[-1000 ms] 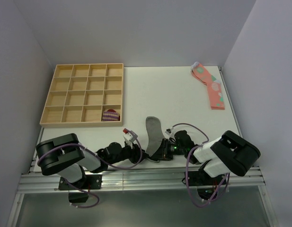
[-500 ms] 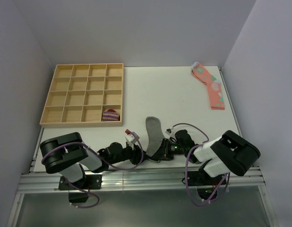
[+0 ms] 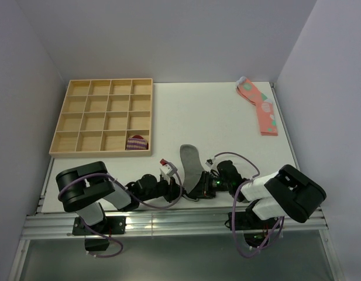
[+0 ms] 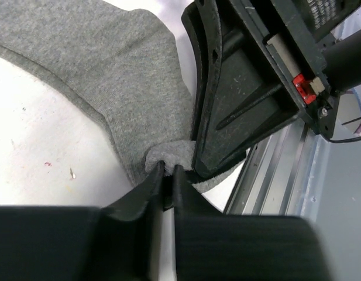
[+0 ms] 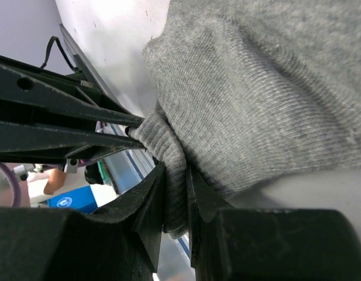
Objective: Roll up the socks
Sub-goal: Roll the sock at the center of the board.
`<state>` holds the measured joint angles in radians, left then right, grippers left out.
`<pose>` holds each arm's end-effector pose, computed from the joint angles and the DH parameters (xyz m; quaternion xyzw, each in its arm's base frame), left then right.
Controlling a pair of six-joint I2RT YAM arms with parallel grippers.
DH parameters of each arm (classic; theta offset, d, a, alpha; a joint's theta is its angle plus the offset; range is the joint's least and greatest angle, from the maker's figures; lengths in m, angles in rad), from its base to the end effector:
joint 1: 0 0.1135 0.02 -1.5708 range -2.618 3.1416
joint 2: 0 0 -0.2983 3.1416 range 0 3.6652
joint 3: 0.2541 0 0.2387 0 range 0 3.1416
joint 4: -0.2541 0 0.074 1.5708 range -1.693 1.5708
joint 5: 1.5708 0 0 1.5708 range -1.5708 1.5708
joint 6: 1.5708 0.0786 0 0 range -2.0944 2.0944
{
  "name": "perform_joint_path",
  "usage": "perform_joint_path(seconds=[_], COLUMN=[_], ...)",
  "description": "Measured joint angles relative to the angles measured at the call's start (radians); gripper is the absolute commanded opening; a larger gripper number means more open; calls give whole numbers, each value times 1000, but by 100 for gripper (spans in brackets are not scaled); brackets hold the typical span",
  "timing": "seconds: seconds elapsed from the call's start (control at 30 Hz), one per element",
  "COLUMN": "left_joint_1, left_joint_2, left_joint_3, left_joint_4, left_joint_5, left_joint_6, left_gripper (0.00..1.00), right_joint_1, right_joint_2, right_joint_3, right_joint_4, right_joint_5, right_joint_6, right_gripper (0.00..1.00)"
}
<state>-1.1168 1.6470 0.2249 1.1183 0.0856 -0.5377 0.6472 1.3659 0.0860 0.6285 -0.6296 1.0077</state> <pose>0.1175 -0.2560 0.1458 0.2542 0.7645 -0.4587 0.3750 0.1256 0.1529 0.1181 0.0176 0.8630 0.4984 0.0812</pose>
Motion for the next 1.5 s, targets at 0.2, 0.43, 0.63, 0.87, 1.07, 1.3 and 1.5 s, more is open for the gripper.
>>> perform_joint_path(seconds=[0.2, 0.43, 0.63, 0.87, 1.07, 1.3, 1.5], left_joint_1=[-21, -54, -62, -66, -61, -8, 32], left_joint_2=[0, 2, -20, -26, -27, -29, -29], left_joint_3=[78, 192, 240, 288, 290, 274, 267], left_joint_4=[-122, -305, -435, -548, -564, -563, -568], left_joint_5=[-30, -113, -155, -179, -182, -103, -31], left_joint_6=[3, -5, -37, -111, -183, -267, -309], left_gripper=[0, 0, 0, 0, 0, 0, 0], right_joint_1=[0, 1, 1, 0, 13, 137, 324], right_joint_2=[-41, -174, -336, -543, -711, -775, -742], right_joint_3=[6, 29, 68, 71, 43, -31, -35], right_joint_4=[-51, -216, -436, -599, -573, -469, -341], right_joint_5=[13, 66, 215, 386, 431, 519, 655], right_joint_6=[-20, -71, -125, -172, -196, -206, -206], right_gripper=[36, 47, 48, 49, 48, 46, 46])
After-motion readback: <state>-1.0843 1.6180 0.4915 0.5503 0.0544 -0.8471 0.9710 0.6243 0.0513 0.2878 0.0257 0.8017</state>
